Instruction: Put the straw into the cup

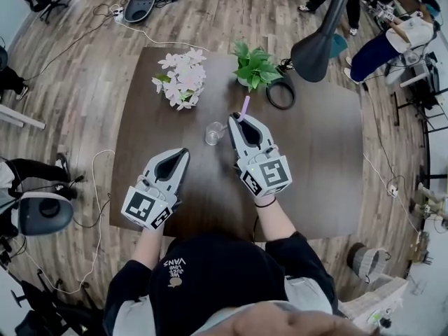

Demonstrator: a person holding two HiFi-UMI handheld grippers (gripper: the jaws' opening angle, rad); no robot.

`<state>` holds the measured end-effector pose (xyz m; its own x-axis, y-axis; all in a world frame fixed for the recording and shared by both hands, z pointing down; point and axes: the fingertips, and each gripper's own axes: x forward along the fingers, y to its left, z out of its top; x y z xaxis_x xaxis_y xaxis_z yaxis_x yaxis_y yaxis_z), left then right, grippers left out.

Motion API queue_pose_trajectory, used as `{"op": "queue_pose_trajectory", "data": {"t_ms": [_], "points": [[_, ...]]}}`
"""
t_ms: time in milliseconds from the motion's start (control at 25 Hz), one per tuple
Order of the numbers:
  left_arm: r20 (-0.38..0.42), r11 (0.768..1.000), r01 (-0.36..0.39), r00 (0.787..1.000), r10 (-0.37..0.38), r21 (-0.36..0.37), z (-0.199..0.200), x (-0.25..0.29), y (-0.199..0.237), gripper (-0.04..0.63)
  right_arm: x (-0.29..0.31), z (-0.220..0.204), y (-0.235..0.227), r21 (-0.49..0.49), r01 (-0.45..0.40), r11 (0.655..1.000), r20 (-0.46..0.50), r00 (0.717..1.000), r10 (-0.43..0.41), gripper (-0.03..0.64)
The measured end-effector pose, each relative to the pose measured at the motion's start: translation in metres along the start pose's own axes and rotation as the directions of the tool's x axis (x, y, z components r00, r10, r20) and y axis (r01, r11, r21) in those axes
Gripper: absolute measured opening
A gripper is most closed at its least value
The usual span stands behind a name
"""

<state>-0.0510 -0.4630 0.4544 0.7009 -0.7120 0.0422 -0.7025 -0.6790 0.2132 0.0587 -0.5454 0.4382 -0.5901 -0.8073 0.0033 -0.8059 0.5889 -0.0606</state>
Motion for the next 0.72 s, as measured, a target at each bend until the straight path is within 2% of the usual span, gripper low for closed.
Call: {"op": "queue_pose_trajectory", "data": {"t_ms": [440, 480, 520, 560, 720], "points": [[-0.038, 0.998, -0.064, 0.997, 0.064, -0.018, -0.016, -0.01, 0.017, 0.011, 0.022, -0.067, 0.002, 0.1, -0.023, 0.995, -0.118, 0.992, 0.035, 0.052], [-0.038, 0.998, -0.066, 0.997, 0.066, -0.02, -0.017, -0.01, 0.017, 0.011, 0.022, -0.071, 0.004, 0.11, -0.024, 0.994, -0.132, 0.991, 0.038, 0.089], [-0.037, 0.998, -0.067, 0.997, 0.066, -0.022, -0.017, -0.01, 0.017, 0.011, 0.022, -0.073, 0.005, 0.113, -0.026, 0.993, -0.141, 0.989, 0.042, 0.162], [-0.035, 0.998, -0.066, 0.997, 0.066, -0.023, -0.018, -0.01, 0.017, 0.011, 0.022, -0.075, 0.007, 0.112, -0.029, 0.993, -0.148, 0.988, 0.046, 0.179], [-0.027, 0.998, -0.059, 0.998, 0.059, -0.026, -0.017, -0.008, 0.014, 0.009, 0.018, -0.073, 0.014, 0.099, -0.051, 0.994, -0.156, 0.985, 0.067, 0.181]]}}
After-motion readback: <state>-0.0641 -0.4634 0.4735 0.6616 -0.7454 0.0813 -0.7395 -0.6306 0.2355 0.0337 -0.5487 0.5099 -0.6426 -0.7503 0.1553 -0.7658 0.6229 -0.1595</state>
